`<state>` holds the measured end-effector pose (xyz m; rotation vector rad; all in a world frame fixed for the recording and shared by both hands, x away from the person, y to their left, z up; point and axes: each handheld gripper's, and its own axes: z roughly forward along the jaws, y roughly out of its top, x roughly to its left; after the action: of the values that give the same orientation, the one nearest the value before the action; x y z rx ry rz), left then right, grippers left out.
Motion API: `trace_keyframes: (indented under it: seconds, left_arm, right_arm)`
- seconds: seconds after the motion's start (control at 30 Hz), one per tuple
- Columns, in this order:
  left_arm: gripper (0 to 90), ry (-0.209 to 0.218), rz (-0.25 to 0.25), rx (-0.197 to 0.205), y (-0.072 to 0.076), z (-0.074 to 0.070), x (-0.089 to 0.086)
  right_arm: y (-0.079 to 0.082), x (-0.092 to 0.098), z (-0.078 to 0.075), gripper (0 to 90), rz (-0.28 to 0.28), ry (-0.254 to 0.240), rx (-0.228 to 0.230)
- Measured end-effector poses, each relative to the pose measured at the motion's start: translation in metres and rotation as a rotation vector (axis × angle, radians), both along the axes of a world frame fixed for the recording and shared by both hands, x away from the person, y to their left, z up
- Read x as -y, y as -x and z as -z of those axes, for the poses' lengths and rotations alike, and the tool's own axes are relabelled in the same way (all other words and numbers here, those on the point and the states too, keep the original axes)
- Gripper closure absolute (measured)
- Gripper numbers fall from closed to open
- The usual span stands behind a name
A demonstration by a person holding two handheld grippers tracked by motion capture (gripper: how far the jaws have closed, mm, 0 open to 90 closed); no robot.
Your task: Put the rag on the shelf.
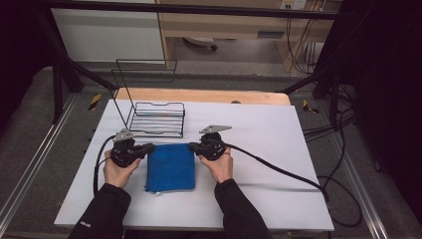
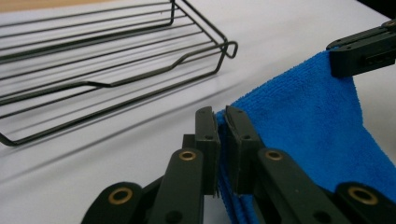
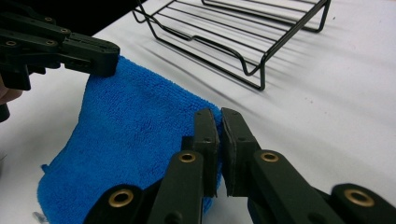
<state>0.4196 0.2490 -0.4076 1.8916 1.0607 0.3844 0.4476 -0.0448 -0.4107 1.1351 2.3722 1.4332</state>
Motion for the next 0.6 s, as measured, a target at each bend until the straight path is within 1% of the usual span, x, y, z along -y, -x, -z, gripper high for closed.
trace_keyframes:
  seconds: [0.07,0.1,0.2,0.3,0.47,0.6]
  left_arm:
    - [84.1,0.002,0.001,0.017,0.004,-0.003,0.000]
    - [84.1,0.000,0.000,0.024,0.006,-0.004,0.000]
    - [84.1,0.003,0.000,0.043,0.012,-0.008,0.000]
    - [84.1,0.015,0.001,0.060,0.015,-0.012,-0.001]
    - [84.1,0.012,0.006,0.084,0.019,-0.018,0.000]
    - [84.2,0.028,0.009,0.103,0.022,-0.024,-0.001]
  right_arm:
    - [0.003,0.001,-0.003,86.3,0.000,-0.005,0.013]
    - [0.006,0.001,-0.005,86.3,-0.004,-0.010,0.028]
    - [0.008,0.002,-0.008,86.3,-0.004,-0.019,0.038]
    - [0.012,0.003,-0.011,86.3,-0.005,-0.024,0.054]
    - [0.017,0.005,-0.017,86.4,-0.006,-0.036,0.090]
    - [0.021,0.007,-0.022,86.4,-0.005,-0.051,0.115]
